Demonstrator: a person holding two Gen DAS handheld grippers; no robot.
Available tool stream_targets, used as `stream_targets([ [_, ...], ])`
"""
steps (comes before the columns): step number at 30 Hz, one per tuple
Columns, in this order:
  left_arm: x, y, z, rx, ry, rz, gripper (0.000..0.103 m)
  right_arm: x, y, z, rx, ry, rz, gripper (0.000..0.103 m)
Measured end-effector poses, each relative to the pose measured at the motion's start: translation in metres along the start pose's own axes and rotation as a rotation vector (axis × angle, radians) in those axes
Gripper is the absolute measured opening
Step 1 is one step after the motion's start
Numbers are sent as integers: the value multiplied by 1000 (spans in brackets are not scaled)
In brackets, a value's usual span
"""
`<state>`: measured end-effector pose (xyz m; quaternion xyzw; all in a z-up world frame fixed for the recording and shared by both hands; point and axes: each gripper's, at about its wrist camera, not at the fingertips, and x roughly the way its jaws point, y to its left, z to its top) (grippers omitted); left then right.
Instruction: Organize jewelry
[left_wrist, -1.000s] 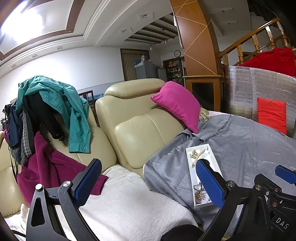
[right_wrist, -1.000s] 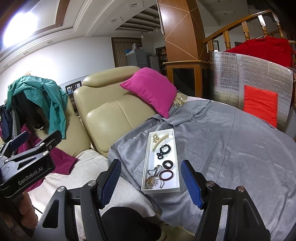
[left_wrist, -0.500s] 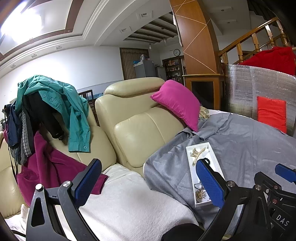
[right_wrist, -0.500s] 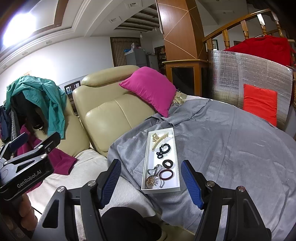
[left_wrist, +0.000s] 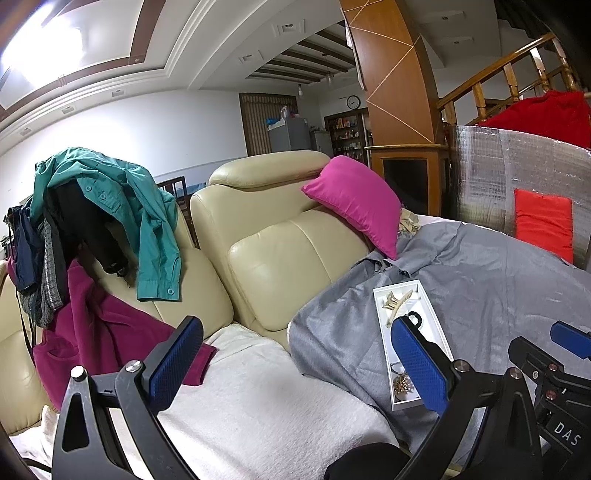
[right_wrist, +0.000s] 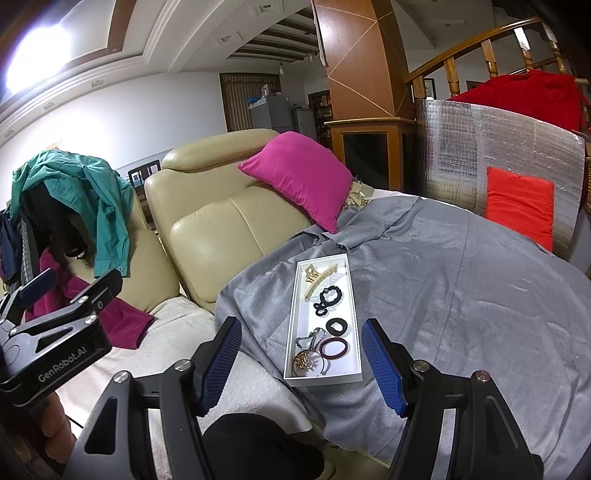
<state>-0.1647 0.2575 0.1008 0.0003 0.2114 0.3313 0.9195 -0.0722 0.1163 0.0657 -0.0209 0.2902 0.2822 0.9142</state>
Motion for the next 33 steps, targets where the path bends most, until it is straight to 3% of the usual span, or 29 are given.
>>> stream_targets([
  [27, 29, -1, 1, 10, 41, 29, 101, 39, -2, 9, -19, 43, 14, 73],
  [33, 44, -28, 8, 21, 69, -3, 101, 48, -26, 11, 1, 41, 13, 73],
])
